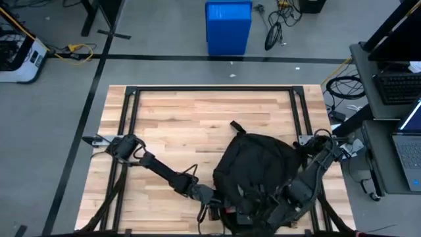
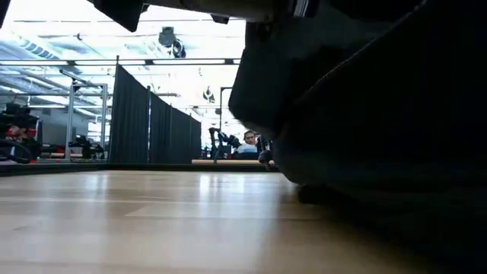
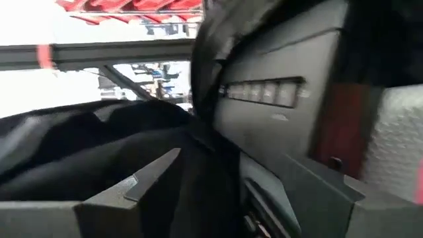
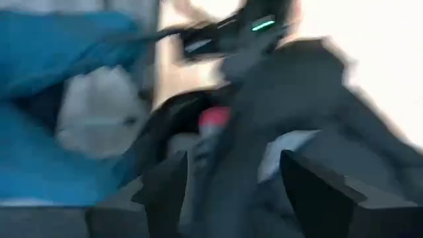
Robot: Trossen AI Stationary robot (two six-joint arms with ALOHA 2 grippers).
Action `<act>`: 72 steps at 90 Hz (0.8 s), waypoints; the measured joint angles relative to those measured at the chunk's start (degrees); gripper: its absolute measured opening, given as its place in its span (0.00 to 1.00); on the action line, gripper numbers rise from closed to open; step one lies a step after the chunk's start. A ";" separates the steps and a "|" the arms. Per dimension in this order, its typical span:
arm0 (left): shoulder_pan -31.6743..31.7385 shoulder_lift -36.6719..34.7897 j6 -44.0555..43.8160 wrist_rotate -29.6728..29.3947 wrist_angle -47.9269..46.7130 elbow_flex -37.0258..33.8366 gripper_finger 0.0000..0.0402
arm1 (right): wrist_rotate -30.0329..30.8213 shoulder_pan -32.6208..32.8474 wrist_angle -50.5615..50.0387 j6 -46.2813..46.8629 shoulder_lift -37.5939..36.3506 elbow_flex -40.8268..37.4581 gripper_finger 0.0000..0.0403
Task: Unpack backpack
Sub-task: Remove the black medicine organizer from the black backpack
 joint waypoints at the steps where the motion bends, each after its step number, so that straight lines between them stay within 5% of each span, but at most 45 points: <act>1: -0.07 0.01 0.01 -0.38 -0.06 0.00 0.59 | -0.09 0.38 0.26 0.15 0.01 0.00 0.56; 33: -1.54 0.01 0.00 -4.89 -0.27 -0.02 0.59 | 7.48 10.21 8.57 11.45 -0.01 -8.88 0.50; 72: -2.20 0.09 -0.05 -10.33 0.10 -0.07 0.59 | -2.09 8.94 8.42 28.22 0.15 -28.01 0.11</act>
